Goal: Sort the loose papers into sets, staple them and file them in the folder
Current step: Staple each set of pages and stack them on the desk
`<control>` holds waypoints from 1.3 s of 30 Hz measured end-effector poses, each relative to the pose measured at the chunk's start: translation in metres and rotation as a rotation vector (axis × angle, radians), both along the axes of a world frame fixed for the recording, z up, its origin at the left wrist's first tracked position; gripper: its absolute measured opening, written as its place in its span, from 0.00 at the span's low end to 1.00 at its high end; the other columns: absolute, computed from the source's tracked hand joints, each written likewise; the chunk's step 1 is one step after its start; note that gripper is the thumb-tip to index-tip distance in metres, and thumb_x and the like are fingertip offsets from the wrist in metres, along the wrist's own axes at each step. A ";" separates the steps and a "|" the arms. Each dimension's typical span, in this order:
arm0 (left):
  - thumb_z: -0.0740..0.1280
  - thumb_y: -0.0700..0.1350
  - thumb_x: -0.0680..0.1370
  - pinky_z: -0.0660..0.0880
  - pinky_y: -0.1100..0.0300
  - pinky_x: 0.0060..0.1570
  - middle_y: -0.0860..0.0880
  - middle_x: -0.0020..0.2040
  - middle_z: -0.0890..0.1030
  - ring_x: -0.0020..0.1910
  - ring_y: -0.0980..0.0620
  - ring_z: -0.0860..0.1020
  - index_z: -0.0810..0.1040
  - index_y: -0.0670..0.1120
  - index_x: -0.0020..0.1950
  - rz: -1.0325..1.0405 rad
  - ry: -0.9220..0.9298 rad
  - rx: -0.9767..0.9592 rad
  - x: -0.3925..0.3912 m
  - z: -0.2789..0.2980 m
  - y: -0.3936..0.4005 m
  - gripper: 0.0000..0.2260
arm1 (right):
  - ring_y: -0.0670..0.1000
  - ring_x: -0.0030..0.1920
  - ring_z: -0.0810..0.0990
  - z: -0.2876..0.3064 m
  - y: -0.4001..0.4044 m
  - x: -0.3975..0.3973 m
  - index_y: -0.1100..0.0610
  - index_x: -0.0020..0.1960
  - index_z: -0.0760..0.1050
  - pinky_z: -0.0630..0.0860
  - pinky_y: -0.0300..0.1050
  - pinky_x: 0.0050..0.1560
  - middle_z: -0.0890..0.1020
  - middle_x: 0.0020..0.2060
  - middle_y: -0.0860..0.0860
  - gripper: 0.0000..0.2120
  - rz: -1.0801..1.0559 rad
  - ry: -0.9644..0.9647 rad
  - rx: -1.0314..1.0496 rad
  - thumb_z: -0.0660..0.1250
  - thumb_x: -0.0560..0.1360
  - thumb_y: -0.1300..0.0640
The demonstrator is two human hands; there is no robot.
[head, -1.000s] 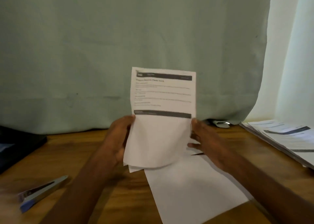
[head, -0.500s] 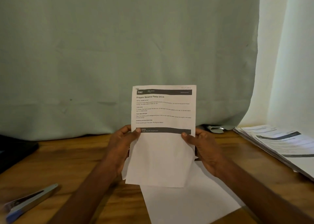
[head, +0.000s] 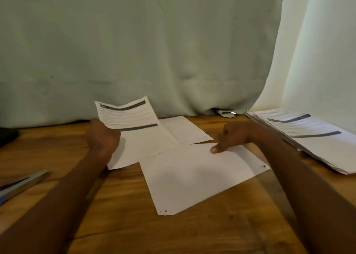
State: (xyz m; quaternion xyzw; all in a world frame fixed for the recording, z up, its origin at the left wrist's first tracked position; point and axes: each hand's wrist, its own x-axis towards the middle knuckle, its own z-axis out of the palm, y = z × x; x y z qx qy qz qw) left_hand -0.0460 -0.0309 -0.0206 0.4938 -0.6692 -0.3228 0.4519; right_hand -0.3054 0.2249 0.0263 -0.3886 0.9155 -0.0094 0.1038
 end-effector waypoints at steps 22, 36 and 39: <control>0.67 0.83 0.59 0.48 0.40 0.81 0.64 0.82 0.40 0.83 0.54 0.43 0.39 0.62 0.81 -0.912 -0.763 -0.572 -0.046 -0.005 0.165 0.61 | 0.50 0.35 0.86 0.022 0.011 -0.013 0.59 0.51 0.84 0.84 0.41 0.37 0.87 0.42 0.54 0.06 -0.181 -1.050 -0.943 0.72 0.76 0.66; 0.72 0.43 0.80 0.83 0.57 0.39 0.52 0.47 0.88 0.44 0.50 0.87 0.85 0.50 0.54 -0.628 0.593 0.109 -0.010 0.055 0.087 0.05 | 0.53 0.62 0.82 0.010 -0.013 0.009 0.50 0.68 0.78 0.77 0.52 0.56 0.84 0.62 0.50 0.36 0.143 -1.048 -1.197 0.59 0.72 0.26; 0.72 0.42 0.80 0.84 0.56 0.38 0.50 0.48 0.88 0.45 0.48 0.87 0.84 0.48 0.57 -0.593 0.652 0.208 -0.007 0.050 0.077 0.07 | 0.54 0.65 0.82 0.013 -0.020 0.023 0.45 0.73 0.71 0.78 0.57 0.64 0.81 0.66 0.49 0.37 0.264 -1.085 -1.196 0.60 0.71 0.26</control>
